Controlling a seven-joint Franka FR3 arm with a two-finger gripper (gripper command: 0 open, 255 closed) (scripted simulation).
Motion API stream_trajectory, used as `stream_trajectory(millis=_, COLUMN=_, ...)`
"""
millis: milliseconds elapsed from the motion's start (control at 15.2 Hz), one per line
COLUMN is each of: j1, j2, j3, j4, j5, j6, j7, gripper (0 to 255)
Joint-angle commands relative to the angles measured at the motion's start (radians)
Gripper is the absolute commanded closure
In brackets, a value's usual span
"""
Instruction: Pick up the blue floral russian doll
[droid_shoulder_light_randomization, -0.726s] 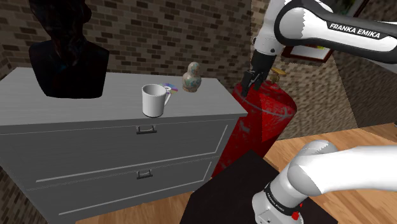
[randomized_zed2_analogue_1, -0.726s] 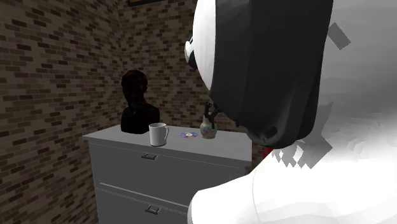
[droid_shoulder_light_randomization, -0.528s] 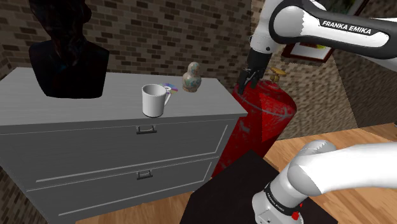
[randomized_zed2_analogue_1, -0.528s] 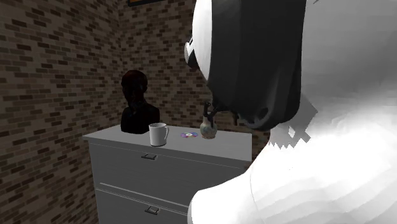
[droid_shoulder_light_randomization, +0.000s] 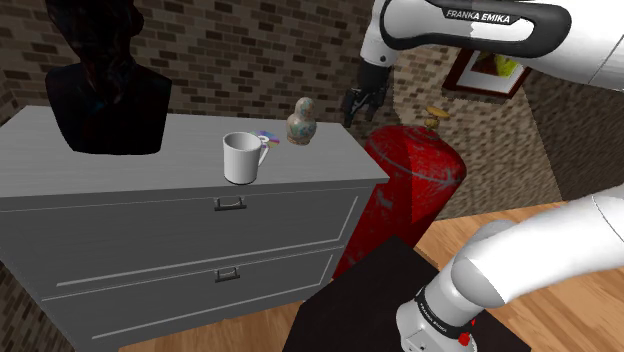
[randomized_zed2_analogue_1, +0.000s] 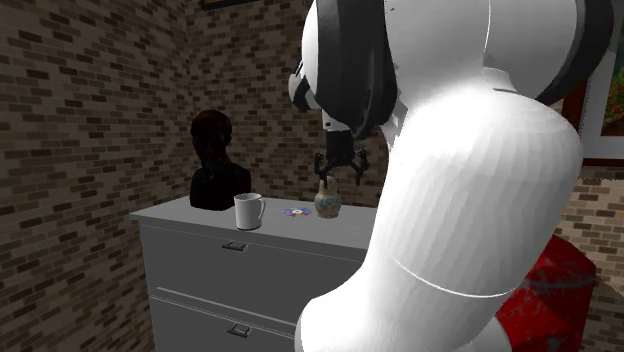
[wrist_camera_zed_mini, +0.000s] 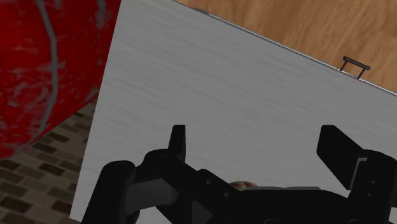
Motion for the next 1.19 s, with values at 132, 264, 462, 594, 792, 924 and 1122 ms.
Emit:
stream_trajectory(millis=132, j1=-0.001, j2=0.153, j3=0.014, j4=0.147, j5=-0.005, j6=0.023, j7=0.028, gripper=0)
stream_trajectory(millis=264, j1=-0.002, j2=0.228, j3=0.019, j4=0.228, j5=-0.010, j6=0.025, j7=0.040, gripper=0)
stream_trajectory(millis=462, j1=-0.001, j2=0.342, j3=0.026, j4=0.363, j5=-0.019, j6=0.017, j7=0.057, gripper=0)
stream_trajectory(millis=594, j1=0.001, j2=0.421, j3=0.029, j4=0.462, j5=-0.026, j6=0.005, j7=0.068, gripper=0)
stream_trajectory(millis=792, j1=0.008, j2=0.547, j3=0.033, j4=0.632, j5=-0.039, j6=-0.026, j7=0.082, gripper=0)
stream_trajectory(millis=924, j1=0.009, j2=0.559, j3=0.032, j4=0.636, j5=-0.040, j6=-0.017, j7=0.084, gripper=0)
stream_trajectory(millis=1122, j1=0.007, j2=0.550, j3=0.032, j4=0.583, j5=-0.040, j6=0.027, j7=0.087, gripper=0)
